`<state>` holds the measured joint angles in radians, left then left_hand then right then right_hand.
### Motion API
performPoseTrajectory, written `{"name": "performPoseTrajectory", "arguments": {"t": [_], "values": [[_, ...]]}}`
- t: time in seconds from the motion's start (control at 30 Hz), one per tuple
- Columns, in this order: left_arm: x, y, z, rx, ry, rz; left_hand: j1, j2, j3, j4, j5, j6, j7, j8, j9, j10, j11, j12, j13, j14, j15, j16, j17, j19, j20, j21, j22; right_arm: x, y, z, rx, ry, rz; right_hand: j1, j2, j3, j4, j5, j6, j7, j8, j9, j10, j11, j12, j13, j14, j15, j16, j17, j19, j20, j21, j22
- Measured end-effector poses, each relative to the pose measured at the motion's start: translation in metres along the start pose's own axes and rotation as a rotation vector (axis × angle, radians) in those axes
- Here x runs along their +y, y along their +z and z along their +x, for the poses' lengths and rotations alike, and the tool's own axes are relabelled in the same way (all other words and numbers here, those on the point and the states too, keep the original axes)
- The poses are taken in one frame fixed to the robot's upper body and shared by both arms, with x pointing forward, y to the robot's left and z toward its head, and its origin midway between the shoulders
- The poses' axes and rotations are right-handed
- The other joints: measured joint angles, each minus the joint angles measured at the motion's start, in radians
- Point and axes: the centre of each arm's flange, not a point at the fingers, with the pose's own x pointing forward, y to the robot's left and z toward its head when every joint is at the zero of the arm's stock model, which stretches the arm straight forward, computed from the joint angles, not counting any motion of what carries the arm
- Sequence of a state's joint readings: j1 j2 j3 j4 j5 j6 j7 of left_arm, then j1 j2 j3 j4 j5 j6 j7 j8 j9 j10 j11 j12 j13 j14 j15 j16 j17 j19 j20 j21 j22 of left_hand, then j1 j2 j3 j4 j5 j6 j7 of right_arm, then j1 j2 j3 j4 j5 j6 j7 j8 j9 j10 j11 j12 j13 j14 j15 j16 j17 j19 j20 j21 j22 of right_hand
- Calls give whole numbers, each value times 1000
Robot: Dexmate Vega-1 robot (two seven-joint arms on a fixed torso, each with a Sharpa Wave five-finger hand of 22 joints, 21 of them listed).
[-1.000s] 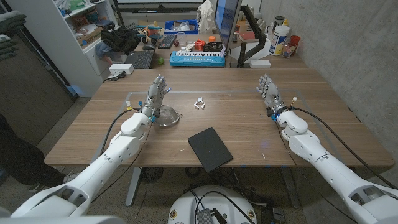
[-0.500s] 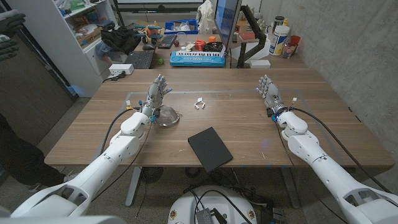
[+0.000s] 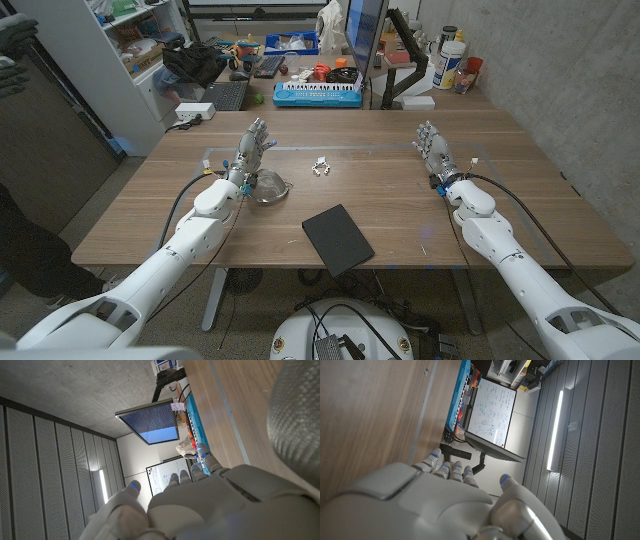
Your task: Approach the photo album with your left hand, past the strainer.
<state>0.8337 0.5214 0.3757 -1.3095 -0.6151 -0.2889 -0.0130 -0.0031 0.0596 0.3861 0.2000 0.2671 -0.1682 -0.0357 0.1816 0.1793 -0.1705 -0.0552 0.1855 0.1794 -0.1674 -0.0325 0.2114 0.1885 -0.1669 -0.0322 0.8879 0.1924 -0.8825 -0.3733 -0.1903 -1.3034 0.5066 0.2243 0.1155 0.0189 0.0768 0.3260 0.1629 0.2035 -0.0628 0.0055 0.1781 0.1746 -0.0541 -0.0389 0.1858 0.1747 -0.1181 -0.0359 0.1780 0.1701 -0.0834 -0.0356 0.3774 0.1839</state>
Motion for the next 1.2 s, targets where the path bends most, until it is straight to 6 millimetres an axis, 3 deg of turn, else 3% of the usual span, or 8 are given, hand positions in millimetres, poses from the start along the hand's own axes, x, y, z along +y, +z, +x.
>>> {"name": "performPoseTrajectory", "arguments": {"t": [0.53,0.9,1.2], "values": [[-3,10,-3,-21,0,50,0,0,0,0,9,-4,-4,4,0,0,0,0,0,0,0,0,0,0,0,0,-2,0,0,-2,-2,9,-4,0,0,0,0,4,0,0,0,0,0,0,0,0,0,0,4,0,0,0,0,0],[-5,20,-4,-49,-4,107,4,4,4,-4,9,-3,-40,15,0,0,0,11,0,0,0,7,0,0,0,4,-2,0,0,-3,-3,11,-4,0,0,0,0,4,0,0,0,0,0,0,0,0,0,0,4,0,0,0,-4,0],[-7,27,-5,-70,-10,164,8,8,4,-4,9,-3,-51,15,0,-5,-5,11,0,0,0,7,0,0,0,4,-2,1,-1,-4,-4,12,-2,0,0,0,0,4,0,0,0,0,0,0,0,0,0,0,4,0,0,0,-4,0]]}}
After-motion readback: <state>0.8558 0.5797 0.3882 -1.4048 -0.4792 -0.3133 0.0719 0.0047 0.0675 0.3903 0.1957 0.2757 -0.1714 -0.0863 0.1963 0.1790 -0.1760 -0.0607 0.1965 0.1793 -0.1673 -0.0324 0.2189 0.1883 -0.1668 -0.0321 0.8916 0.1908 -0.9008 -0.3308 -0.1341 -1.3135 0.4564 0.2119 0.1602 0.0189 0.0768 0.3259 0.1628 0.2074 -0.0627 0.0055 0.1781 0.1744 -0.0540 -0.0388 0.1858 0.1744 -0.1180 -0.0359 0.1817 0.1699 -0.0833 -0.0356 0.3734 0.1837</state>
